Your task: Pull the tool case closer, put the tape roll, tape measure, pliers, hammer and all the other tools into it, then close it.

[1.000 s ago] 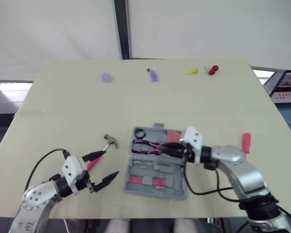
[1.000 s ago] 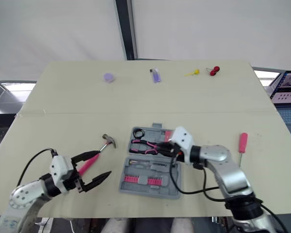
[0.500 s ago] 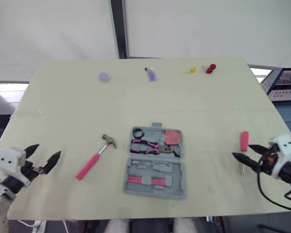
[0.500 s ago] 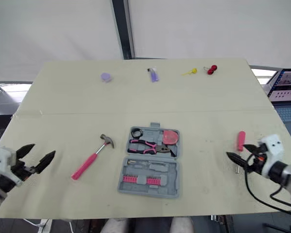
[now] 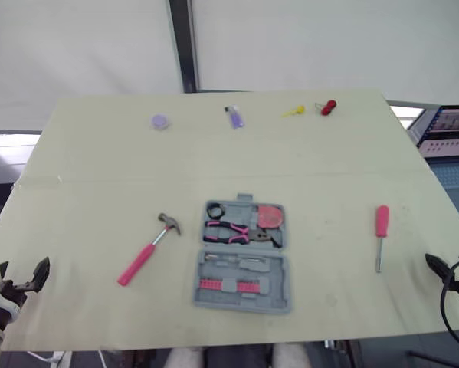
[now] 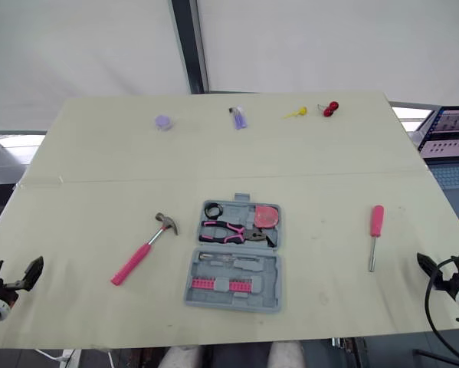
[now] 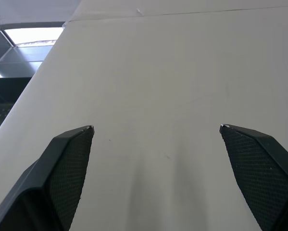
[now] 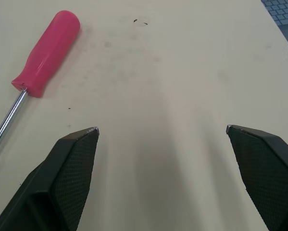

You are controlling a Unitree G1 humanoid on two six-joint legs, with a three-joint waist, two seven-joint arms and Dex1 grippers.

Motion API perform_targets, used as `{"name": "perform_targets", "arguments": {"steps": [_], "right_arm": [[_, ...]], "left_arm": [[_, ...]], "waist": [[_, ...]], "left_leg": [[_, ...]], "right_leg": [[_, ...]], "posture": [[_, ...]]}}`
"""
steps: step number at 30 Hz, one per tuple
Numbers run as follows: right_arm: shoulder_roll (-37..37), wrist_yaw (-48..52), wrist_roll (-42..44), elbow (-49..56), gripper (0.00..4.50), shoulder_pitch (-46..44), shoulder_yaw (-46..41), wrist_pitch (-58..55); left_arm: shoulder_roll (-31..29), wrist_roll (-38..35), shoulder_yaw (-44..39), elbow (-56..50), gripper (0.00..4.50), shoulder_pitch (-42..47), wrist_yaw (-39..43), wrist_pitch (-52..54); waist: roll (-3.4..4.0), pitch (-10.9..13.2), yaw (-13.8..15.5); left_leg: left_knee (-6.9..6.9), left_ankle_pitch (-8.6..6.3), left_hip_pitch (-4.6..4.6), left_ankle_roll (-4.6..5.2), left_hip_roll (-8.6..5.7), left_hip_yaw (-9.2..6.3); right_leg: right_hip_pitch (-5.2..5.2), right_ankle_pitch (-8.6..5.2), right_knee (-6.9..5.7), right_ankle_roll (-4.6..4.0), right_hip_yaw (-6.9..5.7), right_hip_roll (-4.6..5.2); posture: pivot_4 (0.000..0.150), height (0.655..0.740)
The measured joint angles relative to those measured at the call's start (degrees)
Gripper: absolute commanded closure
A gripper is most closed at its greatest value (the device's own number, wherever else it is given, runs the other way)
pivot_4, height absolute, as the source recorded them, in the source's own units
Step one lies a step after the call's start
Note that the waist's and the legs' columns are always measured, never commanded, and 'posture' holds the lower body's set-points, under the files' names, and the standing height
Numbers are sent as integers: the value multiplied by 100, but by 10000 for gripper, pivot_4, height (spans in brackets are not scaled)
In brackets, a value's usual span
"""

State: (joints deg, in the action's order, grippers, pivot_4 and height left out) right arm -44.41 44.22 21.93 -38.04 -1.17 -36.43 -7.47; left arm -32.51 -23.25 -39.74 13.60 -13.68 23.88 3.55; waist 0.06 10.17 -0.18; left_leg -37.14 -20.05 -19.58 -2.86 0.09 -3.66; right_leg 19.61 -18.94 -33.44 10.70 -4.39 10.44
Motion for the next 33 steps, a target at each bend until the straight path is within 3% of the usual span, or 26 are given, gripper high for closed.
{"name": "perform_targets", "arguments": {"steps": [8, 14, 18, 25, 33], "right_arm": [[5, 10, 37, 91, 177, 4, 10, 63], [97, 213, 418, 1644, 177, 207, 296, -716], [135, 409, 735, 3275, 177, 35, 1130, -1455], [41, 838, 968, 5479, 177, -1036, 3005, -2273], [142, 1182, 957, 6247, 177, -1936, 4164, -2505]], "left_arm": [[-1, 39, 46, 7, 0, 137, 27, -75], [29, -364, 414, -700, 0, 237, 638, 166], [-31, -419, 1096, -1057, 0, 356, 1294, 437], [-249, 26, 2151, -1029, 0, 1059, 1626, 798], [-300, 725, 2993, -563, 0, 1745, 1656, 906]], "waist": [[0, 0, 15], [1, 0, 20], [17, 7, -4], [18, 11, 90], [7, 17, 145]], "left_leg": [[-2, 0, 1, 0, 0, 1], [-6, -1, 2, -2, 3, 0], [-2, -2, 7, -4, 9, 6], [-9, -1, 0, -3, 9, 2], [-17, -1, -5, -3, 8, 3]], "right_leg": [[-1, 0, -1, 0, 1, 0], [-2, 1, -5, 1, 2, 0], [3, 0, -8, 1, 2, -3], [5, 1, -10, 1, -4, -3], [10, 1, -17, 2, -8, -3]], "posture": [[1500, 7400], [1500, 7400], [1500, 7400], [1500, 7400], [1500, 7400]]}}
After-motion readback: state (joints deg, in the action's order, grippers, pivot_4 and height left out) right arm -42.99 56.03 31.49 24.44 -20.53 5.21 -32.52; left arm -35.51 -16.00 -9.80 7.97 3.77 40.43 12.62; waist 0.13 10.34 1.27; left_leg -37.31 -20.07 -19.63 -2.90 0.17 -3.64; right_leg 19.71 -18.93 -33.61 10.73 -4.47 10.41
